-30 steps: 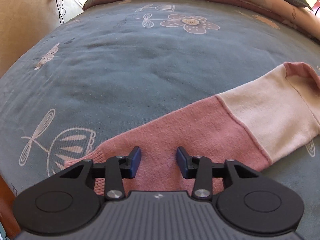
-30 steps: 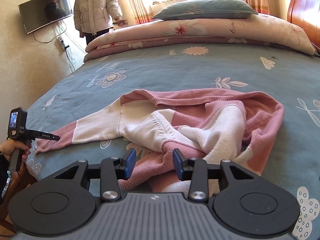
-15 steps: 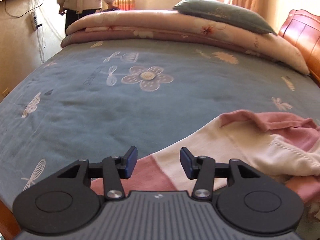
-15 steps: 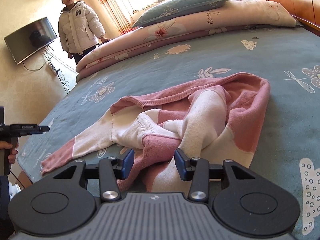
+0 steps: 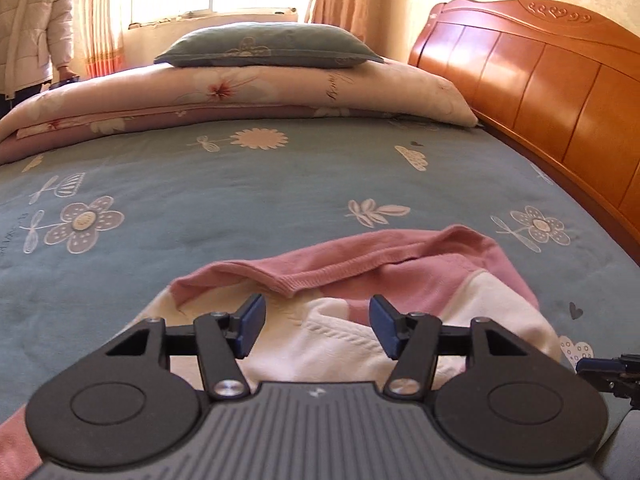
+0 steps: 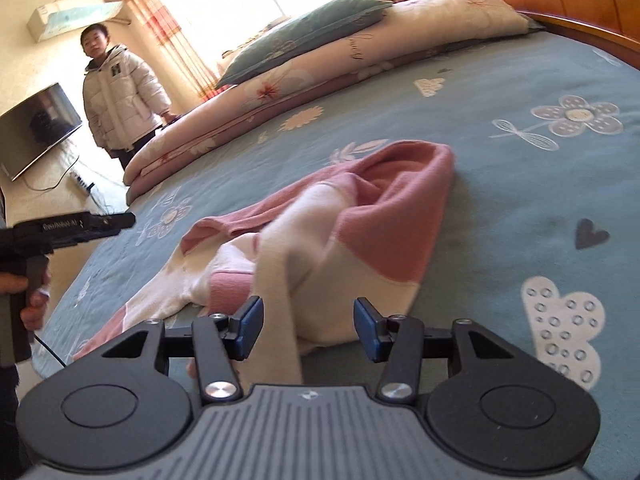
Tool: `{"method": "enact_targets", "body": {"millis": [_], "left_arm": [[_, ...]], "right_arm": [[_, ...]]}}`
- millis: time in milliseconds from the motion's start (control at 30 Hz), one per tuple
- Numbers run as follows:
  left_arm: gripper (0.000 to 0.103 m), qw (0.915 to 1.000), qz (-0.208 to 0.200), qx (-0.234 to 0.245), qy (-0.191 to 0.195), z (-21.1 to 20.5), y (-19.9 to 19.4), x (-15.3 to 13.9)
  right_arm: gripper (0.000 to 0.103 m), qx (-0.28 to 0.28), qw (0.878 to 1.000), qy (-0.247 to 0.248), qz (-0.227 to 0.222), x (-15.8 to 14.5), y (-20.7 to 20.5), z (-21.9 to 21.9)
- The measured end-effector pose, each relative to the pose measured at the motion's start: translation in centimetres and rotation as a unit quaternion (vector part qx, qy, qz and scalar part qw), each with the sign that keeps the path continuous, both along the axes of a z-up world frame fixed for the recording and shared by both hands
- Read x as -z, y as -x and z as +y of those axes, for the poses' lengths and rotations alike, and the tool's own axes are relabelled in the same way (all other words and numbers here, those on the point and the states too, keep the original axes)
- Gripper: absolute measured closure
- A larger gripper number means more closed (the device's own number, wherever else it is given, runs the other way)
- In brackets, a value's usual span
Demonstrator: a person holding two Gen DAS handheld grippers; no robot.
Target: Fold clothes
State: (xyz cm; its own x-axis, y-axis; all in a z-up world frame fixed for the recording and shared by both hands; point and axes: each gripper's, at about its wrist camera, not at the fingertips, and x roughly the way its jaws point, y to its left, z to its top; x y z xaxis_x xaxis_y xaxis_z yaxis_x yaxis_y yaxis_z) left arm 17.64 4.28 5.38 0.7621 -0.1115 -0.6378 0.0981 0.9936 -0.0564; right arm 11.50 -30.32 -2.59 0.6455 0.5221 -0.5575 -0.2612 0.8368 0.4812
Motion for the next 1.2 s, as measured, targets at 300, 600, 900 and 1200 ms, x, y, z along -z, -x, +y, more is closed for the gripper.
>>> {"method": "enact_targets", "body": {"millis": [300, 600, 900, 1200], "left_arm": [[0.037, 0.9995, -0.007, 0.004, 0.029, -4.8, 4.7, 5.7], [0.034, 0.9999, -0.009, -0.005, 0.011, -5.8, 6.2, 7.2], [0.030, 1.0000, -0.001, -0.004, 0.005, -5.7, 5.8, 8.1], [0.030, 1.0000, -0.002, -0.004, 0.001, -5.6, 6.5, 7.8]], "right_arm": [[0.046, 0.037, 0.998, -0.025, 0.052, 4.7, -2.2, -2.1], [0.045, 0.063, 0.992, -0.083, 0.076, 9.4, -5.8, -0.6], [0.097, 0.064, 0.993, -0.068, 0.071, 10.2, -7.3, -0.4], [0.099, 0.042, 0.998, -0.028, 0.023, 5.7, -6.3, -1.7]]}}
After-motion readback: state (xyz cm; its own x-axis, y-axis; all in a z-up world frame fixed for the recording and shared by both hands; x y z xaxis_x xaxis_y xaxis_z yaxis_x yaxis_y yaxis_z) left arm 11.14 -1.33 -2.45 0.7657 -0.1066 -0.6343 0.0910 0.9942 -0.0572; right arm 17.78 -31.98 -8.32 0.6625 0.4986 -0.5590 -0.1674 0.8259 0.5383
